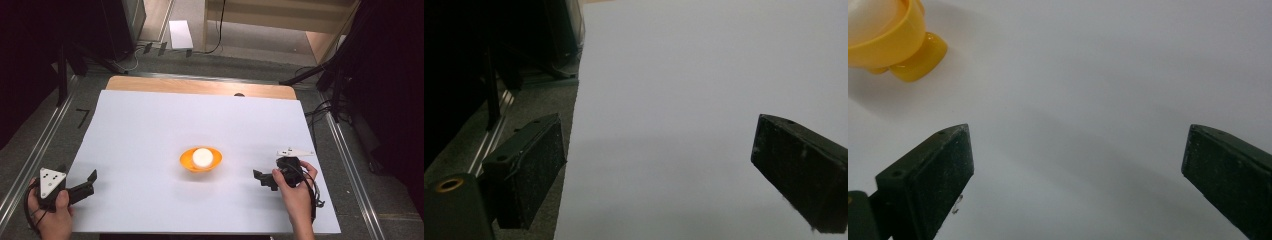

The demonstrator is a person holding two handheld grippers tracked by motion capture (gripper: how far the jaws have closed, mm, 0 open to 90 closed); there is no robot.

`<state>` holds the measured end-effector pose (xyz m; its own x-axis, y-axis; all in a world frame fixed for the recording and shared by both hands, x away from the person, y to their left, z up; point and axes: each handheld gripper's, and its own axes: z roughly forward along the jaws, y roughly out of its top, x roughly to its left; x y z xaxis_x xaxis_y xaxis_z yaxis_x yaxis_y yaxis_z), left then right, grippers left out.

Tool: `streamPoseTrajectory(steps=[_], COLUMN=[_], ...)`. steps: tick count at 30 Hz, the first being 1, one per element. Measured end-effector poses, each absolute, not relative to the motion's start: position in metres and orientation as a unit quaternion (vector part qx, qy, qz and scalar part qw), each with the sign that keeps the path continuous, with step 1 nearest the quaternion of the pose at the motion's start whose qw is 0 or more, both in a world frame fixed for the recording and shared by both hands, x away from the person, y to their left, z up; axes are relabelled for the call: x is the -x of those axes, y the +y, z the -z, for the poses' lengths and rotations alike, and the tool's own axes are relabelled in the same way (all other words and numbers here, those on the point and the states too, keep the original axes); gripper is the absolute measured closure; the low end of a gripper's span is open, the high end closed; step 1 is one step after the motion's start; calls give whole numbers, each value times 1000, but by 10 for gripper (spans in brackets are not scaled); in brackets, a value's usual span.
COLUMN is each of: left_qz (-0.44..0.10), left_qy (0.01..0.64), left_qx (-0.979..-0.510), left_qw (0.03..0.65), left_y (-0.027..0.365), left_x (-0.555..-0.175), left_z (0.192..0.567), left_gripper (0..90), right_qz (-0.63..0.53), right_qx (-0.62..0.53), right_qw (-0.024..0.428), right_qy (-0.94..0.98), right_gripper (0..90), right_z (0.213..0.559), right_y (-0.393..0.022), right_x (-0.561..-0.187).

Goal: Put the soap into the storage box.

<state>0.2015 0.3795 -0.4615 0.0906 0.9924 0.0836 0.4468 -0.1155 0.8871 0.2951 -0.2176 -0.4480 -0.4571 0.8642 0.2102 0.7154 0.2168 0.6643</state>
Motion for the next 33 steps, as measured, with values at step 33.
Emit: streamPoseTrajectory(steps=[33], left_qz=[-371], left_qy=[564], left_qx=[-640], left_qw=[367], left_y=[382], left_x=[-202], left_z=[461], left_gripper=[74], right_qz=[-393], right_qx=[-567], right_qw=[133], right_qy=[711], right_gripper=[9], right_z=[477], right_y=[-319], right_x=[-260])
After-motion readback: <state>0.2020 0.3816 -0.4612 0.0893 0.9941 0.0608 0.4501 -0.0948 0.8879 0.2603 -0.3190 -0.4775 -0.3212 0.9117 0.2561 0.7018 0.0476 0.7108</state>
